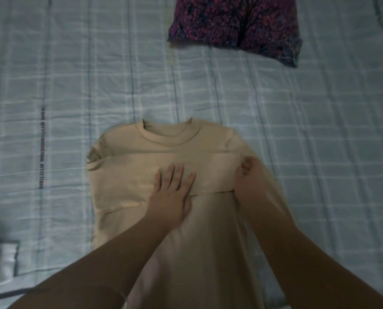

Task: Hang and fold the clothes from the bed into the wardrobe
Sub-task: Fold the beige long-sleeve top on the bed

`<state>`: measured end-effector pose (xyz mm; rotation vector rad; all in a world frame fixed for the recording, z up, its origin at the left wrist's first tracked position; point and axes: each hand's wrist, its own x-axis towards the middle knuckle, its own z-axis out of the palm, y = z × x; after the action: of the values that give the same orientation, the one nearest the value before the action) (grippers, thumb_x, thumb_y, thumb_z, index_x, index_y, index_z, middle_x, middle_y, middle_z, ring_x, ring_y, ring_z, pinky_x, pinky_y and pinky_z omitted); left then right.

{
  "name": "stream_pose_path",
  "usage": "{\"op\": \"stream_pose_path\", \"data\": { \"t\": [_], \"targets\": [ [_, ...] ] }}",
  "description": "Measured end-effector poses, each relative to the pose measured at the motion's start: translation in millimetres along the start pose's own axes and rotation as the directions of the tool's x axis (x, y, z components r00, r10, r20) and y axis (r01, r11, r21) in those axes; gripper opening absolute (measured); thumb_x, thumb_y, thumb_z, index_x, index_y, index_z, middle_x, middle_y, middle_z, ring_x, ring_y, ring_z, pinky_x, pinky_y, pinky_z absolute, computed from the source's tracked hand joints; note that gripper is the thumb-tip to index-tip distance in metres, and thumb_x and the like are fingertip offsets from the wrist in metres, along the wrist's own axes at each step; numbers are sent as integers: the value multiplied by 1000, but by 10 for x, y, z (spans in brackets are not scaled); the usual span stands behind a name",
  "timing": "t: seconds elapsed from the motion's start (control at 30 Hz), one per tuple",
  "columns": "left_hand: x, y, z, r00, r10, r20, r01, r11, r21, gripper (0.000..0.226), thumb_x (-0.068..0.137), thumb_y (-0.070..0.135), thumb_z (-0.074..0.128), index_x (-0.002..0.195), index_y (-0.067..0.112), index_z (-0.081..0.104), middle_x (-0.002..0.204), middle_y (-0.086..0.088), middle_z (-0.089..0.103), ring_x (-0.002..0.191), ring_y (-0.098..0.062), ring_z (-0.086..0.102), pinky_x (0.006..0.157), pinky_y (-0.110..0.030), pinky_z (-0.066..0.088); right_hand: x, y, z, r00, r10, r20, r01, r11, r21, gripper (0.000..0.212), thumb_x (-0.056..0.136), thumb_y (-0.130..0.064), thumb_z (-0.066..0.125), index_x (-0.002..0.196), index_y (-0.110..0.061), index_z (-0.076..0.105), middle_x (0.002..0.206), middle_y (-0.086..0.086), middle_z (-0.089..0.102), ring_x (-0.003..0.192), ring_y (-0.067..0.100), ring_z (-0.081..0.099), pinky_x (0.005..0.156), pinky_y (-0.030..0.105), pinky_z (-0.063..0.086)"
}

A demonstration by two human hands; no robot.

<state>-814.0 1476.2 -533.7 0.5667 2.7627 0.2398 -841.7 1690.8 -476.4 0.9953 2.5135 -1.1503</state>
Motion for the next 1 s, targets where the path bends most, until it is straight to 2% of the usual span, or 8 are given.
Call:
{"op": "stream_pose_path", "data": {
  "t": [0.07,0.13,0.27,0.43,0.53,0.7,0.87,1.0],
  "targets": [
    [-4,16,19,1000,3,4,-3,1000,10,63,93,46,40,153,28,33,161,-13,28,150,-36,18,117,-60,16,-82,48,65,973,-219,-72,206,967,-150,50,94,-20,47,142,-11,46,140,11,52,132,29,47,114,39,31],
    [-4,24,56,1000,-4,9,3,1000,12,64,95,50,36,154,27,33,161,-14,26,150,-37,17,117,-62,16,-143,165,175,878,-474,72,463,799,-383,62,89,-23,40,150,-10,38,156,13,36,146,30,30,119,42,22],
    [6,23,92,1000,0,3,0,1000,17,64,96,53,29,153,25,34,161,-15,26,150,-38,19,116,-63,16,-175,413,340,811,-451,372,582,558,-591,62,93,-33,32,152,-15,34,162,7,28,149,29,24,120,47,25],
    [54,134,-77,999,-33,-28,33,999,-7,60,89,43,34,141,17,50,150,-18,44,142,-42,34,114,-64,24,-168,421,226,796,-539,277,604,672,-428,51,92,-26,39,137,-7,54,147,15,50,140,33,41,117,41,27],
    [154,323,-248,999,30,-34,-32,997,-69,59,80,36,34,129,13,56,137,-12,55,135,-39,42,113,-57,30,-265,450,-154,864,-500,59,497,830,-253,37,92,-19,46,123,-7,63,128,14,63,122,30,54,108,36,35],
    [454,997,-487,962,272,-26,-271,932,-241,46,74,30,35,107,13,63,104,-11,62,102,-35,57,89,-44,49,-435,1300,-867,975,-130,-183,96,979,-181,42,75,-9,49,114,-10,63,115,11,62,109,33,55,96,32,36],
    [814,1756,-471,902,432,14,-408,861,-305,40,80,15,53,119,13,63,116,-11,64,109,-32,56,95,-40,45,-713,2144,-1295,971,204,-128,-232,933,-274,40,87,-12,58,127,-11,57,126,14,55,116,35,53,96,42,43],
    [1260,2162,-296,843,490,220,-443,866,-231,46,86,8,55,129,22,60,131,-4,57,118,-27,52,102,-42,42,-782,2419,-1490,958,286,-7,-275,914,-297,13,90,-21,50,102,-25,52,98,-2,54,95,27,59,85,41,49]
  ]
}}
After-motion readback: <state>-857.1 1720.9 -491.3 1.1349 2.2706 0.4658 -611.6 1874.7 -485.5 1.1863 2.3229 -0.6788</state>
